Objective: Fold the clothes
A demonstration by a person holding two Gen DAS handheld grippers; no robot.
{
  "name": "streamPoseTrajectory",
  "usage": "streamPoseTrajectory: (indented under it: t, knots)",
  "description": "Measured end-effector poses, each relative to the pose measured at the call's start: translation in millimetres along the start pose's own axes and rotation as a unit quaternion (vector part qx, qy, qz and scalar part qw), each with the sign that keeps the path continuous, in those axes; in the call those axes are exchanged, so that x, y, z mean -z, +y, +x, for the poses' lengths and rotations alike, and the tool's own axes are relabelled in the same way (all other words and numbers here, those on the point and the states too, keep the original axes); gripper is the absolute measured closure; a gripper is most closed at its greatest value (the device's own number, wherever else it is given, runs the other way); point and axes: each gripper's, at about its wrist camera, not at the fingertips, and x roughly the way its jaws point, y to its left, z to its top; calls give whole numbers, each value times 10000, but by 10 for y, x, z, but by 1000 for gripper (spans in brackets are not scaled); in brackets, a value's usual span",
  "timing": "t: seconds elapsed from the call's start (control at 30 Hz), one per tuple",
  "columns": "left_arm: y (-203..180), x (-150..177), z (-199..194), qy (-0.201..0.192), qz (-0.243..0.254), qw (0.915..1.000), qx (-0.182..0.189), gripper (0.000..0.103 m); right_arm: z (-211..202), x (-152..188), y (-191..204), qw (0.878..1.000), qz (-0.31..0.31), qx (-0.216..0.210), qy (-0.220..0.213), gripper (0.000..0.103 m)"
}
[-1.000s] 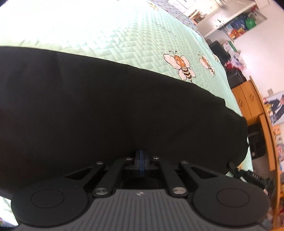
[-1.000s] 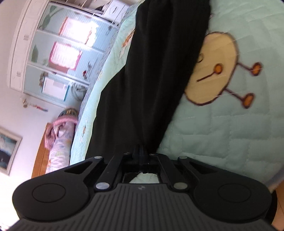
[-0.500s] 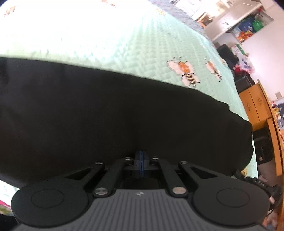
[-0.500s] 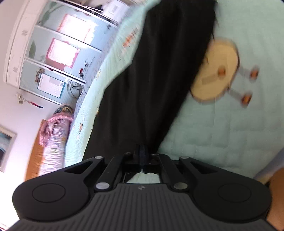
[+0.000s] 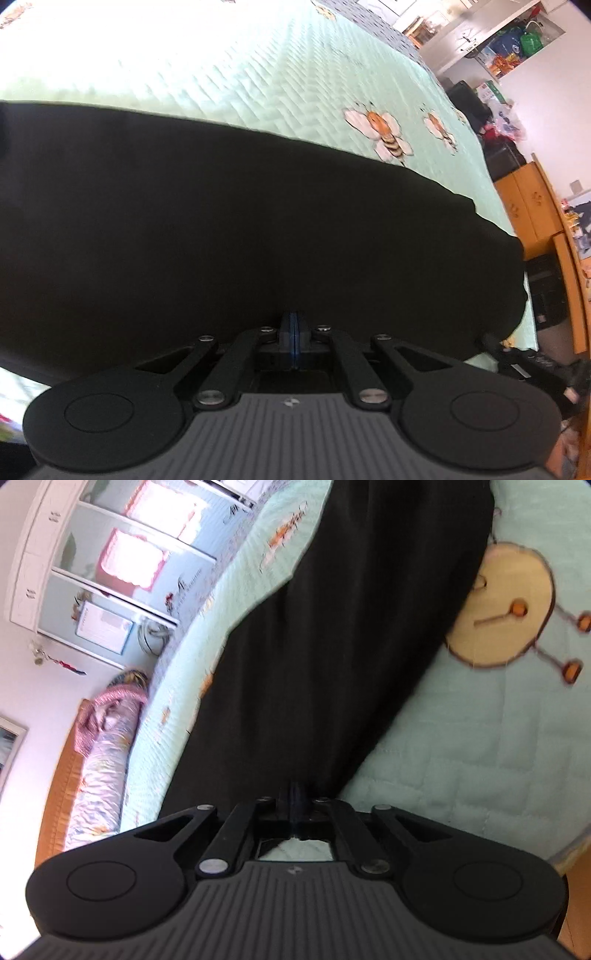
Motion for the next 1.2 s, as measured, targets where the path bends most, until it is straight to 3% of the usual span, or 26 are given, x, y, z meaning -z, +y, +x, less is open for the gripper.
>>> streamPoseTrajectory:
  t: [0.13, 0.3, 0.53, 0.63, 0.67, 0.8, 0.9, 1.07, 1.2]
  knots:
    - [38, -59, -83, -114, -45, 9999, 1, 103, -151, -241, -35, 9990, 71, -64, -437, 96]
    - [154, -54, 11, -76, -297, 9995, -37, 101, -274, -407, -410, 9947, 423, 430, -837, 95]
    - [6, -60, -98, -106, 30, 9992, -378, 101, -671, -351, -738, 9824, 892, -379, -1594, 88]
    - [-141, -37, -121, -211, 389, 9975, -558, 101, -551, -500, -721, 9837, 769, -501, -1544, 80]
    - [-191, -24, -124, -242, 506, 9971, -521, 101, -454, -561, -678, 9856, 712, -437, -1473, 72]
    - [-425, -38, -190, -421, 935, 9947, -29, 101, -128, -672, -613, 9885, 882, 47, -1228, 74]
    - [-626, -160, -212, -621, 1126, 9907, 455, 101, -107, -618, -322, 9886, 324, 298, -1438, 71]
    - [-961, -504, -15, -712, 1036, 9863, 1069, 101, 372, -647, 192, 9923, -566, -540, -957, 71]
    - [-1275, -824, 268, -599, 976, 9818, 1516, 101, 813, -626, 518, 9888, -852, -1121, -495, 70]
